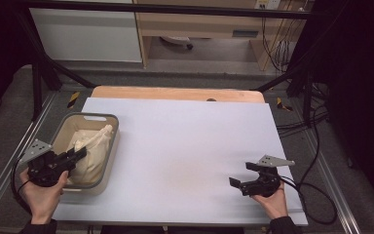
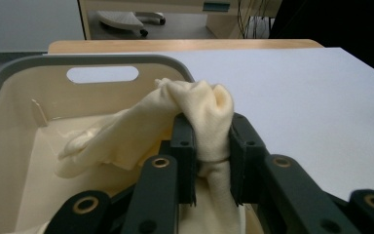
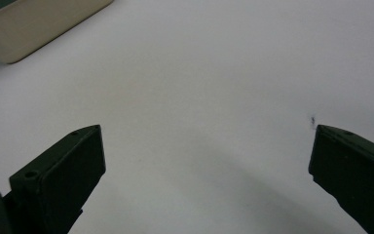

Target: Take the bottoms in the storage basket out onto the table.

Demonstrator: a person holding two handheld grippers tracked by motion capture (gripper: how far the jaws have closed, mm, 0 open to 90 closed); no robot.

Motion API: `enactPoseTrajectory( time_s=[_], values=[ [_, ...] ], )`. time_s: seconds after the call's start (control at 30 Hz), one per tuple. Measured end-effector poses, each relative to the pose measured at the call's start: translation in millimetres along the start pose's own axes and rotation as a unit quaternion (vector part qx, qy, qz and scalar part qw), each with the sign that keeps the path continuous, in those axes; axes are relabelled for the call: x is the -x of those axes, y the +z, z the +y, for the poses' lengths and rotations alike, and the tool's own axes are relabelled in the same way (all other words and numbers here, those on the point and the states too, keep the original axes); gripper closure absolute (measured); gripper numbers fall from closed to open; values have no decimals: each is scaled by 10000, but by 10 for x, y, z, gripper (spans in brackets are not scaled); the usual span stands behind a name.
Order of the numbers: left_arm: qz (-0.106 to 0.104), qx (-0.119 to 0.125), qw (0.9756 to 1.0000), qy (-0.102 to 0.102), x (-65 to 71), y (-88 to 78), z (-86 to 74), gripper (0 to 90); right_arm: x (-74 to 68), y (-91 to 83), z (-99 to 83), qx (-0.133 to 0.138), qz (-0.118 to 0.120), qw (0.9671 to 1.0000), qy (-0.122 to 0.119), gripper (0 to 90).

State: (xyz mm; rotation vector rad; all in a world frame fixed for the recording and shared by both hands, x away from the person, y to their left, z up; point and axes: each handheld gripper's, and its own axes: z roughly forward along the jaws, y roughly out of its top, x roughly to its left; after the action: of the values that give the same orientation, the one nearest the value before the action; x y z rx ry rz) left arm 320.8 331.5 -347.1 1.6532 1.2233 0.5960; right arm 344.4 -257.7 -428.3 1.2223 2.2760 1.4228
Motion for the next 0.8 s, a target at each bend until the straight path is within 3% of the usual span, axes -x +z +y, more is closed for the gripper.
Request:
enactPoseTrajectory(
  time_s=[0.8],
  values=[
    [-5, 333, 9994, 3, 18, -70, 80, 758, 3, -5, 2, 8, -3, 10000, -14, 5]
  ],
)
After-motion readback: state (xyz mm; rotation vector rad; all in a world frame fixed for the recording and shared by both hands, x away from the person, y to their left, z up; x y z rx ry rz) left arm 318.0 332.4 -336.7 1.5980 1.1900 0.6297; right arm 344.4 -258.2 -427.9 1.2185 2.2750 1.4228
